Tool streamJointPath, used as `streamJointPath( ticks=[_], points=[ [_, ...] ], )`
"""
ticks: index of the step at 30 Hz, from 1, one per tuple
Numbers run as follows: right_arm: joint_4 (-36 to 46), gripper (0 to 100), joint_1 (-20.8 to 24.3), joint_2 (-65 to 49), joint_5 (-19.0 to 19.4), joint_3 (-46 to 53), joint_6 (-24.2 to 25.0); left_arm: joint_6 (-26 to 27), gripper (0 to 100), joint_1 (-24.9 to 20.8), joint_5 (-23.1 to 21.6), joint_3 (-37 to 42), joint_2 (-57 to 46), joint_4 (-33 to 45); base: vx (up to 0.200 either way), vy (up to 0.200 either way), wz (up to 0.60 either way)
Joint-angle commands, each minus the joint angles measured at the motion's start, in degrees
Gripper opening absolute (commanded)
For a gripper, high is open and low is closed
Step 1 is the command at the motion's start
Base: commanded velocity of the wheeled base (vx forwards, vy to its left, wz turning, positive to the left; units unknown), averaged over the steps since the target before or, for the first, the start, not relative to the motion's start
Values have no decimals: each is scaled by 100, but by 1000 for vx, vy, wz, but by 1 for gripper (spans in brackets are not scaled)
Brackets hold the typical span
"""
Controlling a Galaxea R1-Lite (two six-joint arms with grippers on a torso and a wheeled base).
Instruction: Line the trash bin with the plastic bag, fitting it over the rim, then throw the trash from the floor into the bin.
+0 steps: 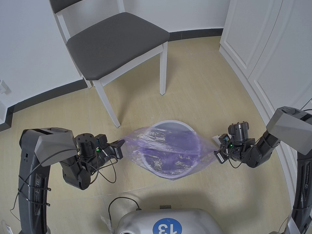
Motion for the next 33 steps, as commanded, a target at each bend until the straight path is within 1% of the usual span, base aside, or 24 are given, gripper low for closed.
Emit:
streamJointPath(
  ticks=[1, 5, 7, 10, 11, 14, 15, 16, 17, 18, 21, 24, 28, 29, 33],
  points=[
    [-68, 100, -1, -460, 53, 306, 4, -13, 0, -20, -6, 181, 18, -254, 0, 0, 0],
    [-51, 100, 60, -1084, 317, 569, -102, -13, 0, 24, -41, 155, 44, -298, 0, 0, 0],
    [-51, 100, 324, -1550, 387, 675, -128, -13, 0, 24, -41, 217, 26, -307, 0, 0, 0],
    [-112, 100, 754, -1814, 361, 745, -93, -4, 0, 15, -15, 252, 0, -333, 0, 0, 0],
    [-121, 100, 1001, -1884, 325, 745, -93, -4, 0, 6, -6, 269, -9, -324, 0, 0, 0],
    [-191, 100, 1554, -1919, 282, 754, -84, 49, 0, 6, -32, 427, -62, -333, 0, 0, 0],
    [-218, 100, 1625, -1911, 246, 754, -93, 49, 100, 6, -32, 454, -70, -333, 0, 0, 0],
    [-288, 100, 1818, -1884, 150, 736, -119, 49, 100, 6, -41, 515, -97, -351, 0, 0, 0],
    [-288, 100, 1818, -1884, 150, 736, -119, 49, 100, 6, -41, 515, -97, -351, 0, 0, 0],
    [-385, 100, 1976, -1849, 97, 675, -145, 40, 100, 15, -50, 559, -88, -491, 0, 0, 0],
    [-534, 100, 2143, -1577, 150, 596, -233, 31, 100, 24, -50, 586, -44, -649, 0, 0, 0],
    [-780, 100, 2284, -1287, 158, 543, -471, 31, 100, 32, -6, 674, -97, -649, 0, 0, 0],
    [-851, 100, 2319, -961, 158, 376, -717, 31, 100, 68, 3, 832, -255, -649, 0, 0, 0],
    [-833, 100, 2319, -847, 158, 262, -770, 31, 100, 85, 3, 972, -378, -649, 0, 0, 0],
    [-824, 100, 2319, -583, 150, -55, -778, 13, 100, 94, 3, 1192, -589, -649, 0, 0, 0]
  ],
)
